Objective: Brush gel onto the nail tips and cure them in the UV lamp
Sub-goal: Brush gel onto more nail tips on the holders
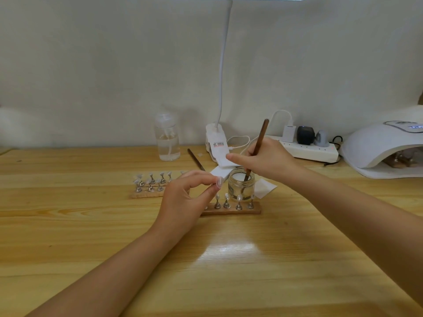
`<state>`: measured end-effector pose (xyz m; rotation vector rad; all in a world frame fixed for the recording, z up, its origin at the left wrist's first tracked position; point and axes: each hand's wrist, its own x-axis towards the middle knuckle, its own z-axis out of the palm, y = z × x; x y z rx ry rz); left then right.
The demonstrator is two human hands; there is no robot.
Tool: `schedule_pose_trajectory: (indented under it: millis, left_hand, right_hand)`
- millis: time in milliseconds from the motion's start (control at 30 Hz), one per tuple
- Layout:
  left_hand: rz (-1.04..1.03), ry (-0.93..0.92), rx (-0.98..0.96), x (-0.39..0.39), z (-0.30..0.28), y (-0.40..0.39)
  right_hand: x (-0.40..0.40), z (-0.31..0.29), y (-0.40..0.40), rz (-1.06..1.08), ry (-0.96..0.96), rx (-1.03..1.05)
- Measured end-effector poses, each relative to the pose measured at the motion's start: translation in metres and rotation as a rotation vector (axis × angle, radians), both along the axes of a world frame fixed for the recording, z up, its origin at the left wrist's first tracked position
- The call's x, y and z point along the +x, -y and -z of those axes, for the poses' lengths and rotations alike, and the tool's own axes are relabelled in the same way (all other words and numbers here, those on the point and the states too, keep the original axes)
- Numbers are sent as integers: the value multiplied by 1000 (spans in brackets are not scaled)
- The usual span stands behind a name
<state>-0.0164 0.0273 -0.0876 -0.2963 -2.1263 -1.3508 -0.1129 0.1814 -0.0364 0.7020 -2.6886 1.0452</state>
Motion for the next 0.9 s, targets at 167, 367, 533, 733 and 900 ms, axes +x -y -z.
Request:
schedule_pose_trajectory:
  millis: [167, 367, 533, 733, 900]
  left_hand:
    - [1, 4, 6, 0, 0, 0]
    - [0, 14, 11, 0, 0, -1]
    - [0, 16, 10, 0, 0, -1]
    - [0, 23, 27, 1, -1, -1]
    - [-5, 34, 38, 1, -2, -1]
  right_hand:
    - [1, -10, -7, 23, -8, -118]
    - [-3, -13, -23, 105, 94, -314]
    - [-3, -12, -34, 146, 185, -366]
    - [-2, -14, -43, 195, 226, -423]
    - [2, -15, -41, 211, 252, -599]
